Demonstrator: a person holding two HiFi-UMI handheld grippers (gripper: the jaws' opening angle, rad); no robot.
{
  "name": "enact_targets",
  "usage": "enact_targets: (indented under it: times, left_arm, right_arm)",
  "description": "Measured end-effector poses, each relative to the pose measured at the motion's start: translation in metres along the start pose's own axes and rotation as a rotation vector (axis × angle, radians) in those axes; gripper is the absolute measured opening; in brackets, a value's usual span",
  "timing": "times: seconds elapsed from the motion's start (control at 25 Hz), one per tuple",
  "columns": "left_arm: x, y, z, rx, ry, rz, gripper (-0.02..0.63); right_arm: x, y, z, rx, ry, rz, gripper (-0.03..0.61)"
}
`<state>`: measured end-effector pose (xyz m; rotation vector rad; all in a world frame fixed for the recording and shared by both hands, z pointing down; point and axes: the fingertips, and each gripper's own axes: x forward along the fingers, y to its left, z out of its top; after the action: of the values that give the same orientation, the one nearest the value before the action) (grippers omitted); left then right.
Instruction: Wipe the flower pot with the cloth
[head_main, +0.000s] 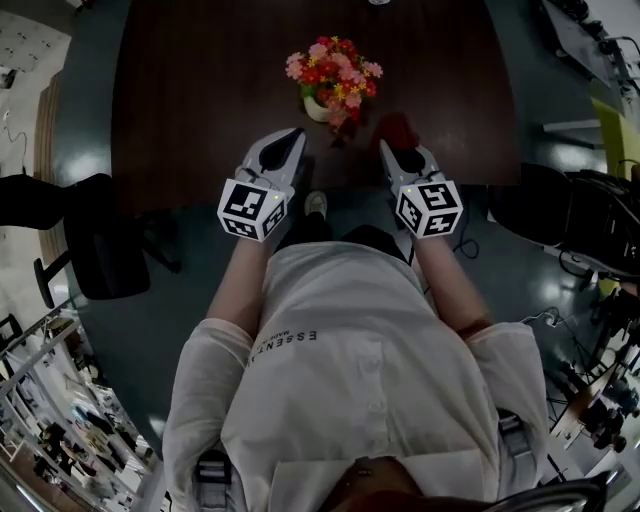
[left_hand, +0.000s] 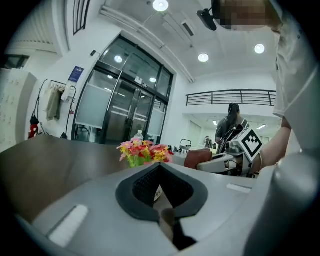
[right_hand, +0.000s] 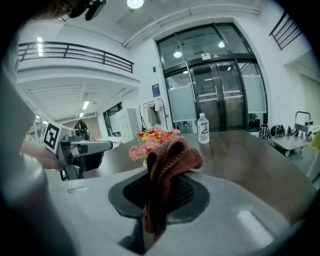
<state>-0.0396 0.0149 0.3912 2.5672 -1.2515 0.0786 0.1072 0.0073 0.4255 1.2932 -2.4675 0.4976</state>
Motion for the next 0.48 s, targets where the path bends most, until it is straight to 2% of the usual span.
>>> enact_targets:
  times: [0.16, 0.32, 0.48]
  left_arm:
    - [0.029, 0.032, -0.021, -0.039, 0.087, 0.021, 0.012]
    - [0.060, 0.048, -0.031, -0.032, 0.127, 0.010, 0.012]
    - [0.089, 0.055, -0.039, -0.021, 0.163, 0.000, 0.012]
  right_arm:
    - [0.034, -0.012, -0.018, 0.034, 0.088, 0.002, 0.051]
    - [0.061, -0.024, -0.033, 0.096, 0.156, 0.016, 0.051]
    - [0.081, -0.013, -0.042, 0.137, 0.216, 0.108, 0.051]
